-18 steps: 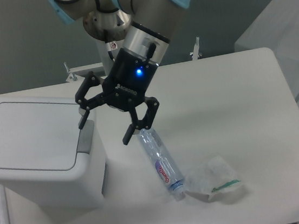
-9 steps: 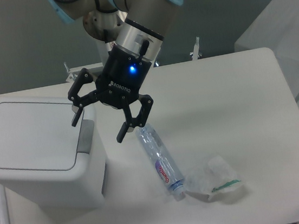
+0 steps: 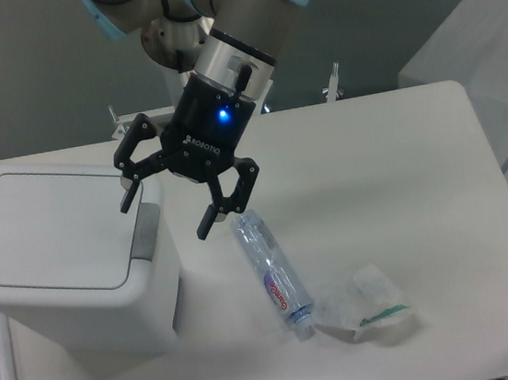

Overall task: Open the trash can
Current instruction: 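Hook the gripper finger under the lid edge and hold position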

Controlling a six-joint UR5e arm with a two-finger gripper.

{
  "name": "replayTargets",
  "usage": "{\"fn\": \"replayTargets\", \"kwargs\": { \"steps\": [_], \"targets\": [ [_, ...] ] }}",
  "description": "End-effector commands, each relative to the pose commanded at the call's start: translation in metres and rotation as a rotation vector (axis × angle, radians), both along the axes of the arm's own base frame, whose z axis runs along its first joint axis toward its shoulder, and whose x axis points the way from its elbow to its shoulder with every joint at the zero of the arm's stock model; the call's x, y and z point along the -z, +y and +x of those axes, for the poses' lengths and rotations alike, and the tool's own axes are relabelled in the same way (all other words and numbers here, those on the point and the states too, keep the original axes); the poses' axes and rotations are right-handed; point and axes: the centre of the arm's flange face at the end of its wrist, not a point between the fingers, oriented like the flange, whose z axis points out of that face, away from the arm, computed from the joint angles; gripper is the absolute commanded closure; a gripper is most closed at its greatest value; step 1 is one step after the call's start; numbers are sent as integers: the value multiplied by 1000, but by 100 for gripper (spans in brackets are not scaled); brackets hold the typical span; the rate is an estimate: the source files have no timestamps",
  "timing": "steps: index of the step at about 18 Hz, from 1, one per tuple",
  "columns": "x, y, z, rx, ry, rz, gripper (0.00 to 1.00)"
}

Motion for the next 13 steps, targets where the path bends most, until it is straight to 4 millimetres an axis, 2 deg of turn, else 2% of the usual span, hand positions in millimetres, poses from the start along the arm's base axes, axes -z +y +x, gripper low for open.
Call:
{"fn": "replayTargets", "kwargs": {
  "steps": [3, 7, 13],
  "targets": [
    [3, -2, 2, -1, -5, -6, 0],
    [24, -12, 9, -25, 10, -70, 0],
    [38, -7, 1, -24, 11, -88, 0]
  ]
}}
